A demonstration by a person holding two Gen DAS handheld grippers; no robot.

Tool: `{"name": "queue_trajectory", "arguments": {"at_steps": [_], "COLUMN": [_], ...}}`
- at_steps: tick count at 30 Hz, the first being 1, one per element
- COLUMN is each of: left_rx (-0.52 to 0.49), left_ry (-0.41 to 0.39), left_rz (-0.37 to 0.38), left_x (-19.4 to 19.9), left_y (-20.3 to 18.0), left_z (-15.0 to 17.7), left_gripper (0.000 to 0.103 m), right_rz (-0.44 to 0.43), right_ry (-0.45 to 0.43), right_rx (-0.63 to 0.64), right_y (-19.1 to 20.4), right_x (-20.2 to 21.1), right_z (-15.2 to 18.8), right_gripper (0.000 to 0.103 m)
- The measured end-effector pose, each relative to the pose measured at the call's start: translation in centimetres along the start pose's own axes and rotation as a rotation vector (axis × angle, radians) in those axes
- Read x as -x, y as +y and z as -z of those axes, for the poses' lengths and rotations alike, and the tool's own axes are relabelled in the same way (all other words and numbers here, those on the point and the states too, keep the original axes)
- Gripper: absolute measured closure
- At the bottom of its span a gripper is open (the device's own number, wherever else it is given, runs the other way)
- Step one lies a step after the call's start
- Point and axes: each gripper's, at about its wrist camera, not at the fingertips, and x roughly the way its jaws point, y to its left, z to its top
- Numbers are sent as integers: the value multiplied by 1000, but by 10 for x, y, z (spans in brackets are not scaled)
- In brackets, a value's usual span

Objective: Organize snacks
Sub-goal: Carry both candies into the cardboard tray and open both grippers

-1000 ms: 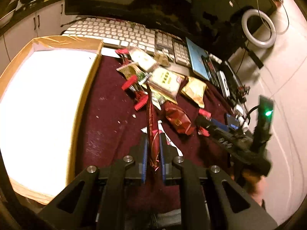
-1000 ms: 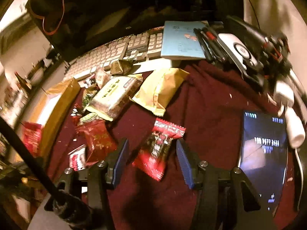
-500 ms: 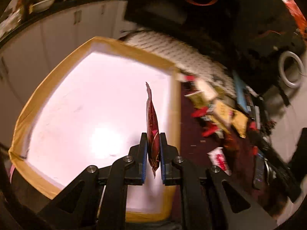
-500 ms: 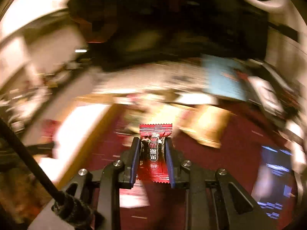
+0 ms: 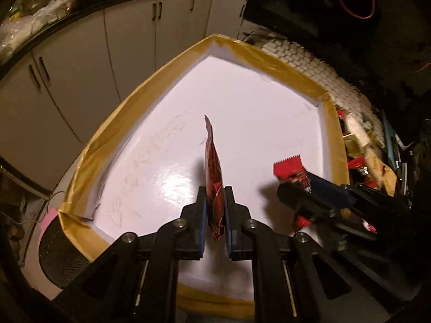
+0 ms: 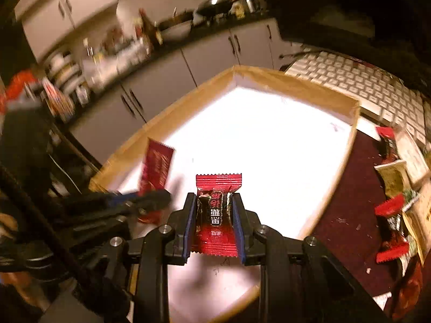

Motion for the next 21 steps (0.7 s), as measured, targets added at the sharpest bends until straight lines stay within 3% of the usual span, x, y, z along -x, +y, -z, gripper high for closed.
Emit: {"name": "queue_trajectory", "arguments": {"at_steps": [2, 6, 10, 13, 15, 17, 19, 21], "left_rx": [10, -9, -46, -53, -51, -49, -75, -117], "left_ry": [5, 3, 17, 2, 4, -29, -75, -92], "left_rz": [-2, -3, -5, -50, -49, -35, -41, -42], "left_x": [-4, -5, -4, -4, -1, 7, 17, 27], "left_y": [3, -3, -13, -15, -14, -16, -24, -39], "left_z": [0, 3, 4, 3, 2, 3, 5, 7], "left_gripper": [90, 90, 90, 88, 73, 45, 35, 33], "right_rz": [75, 142, 140, 108, 54, 0, -50, -64], "right_ry": [21, 60, 63, 37, -12, -67, -128, -185], "right_rx": [57, 59, 49, 35, 2, -42, -87, -125], "right_y": [7, -3, -12, -13, -19, -22, -29, -39], "right_x": [-1, 6, 14, 15, 29, 43, 64, 89], "right_z": [3, 15, 19, 19, 23, 24, 28, 37], "right_gripper": [78, 78, 78, 75, 71, 59, 49, 44]}}
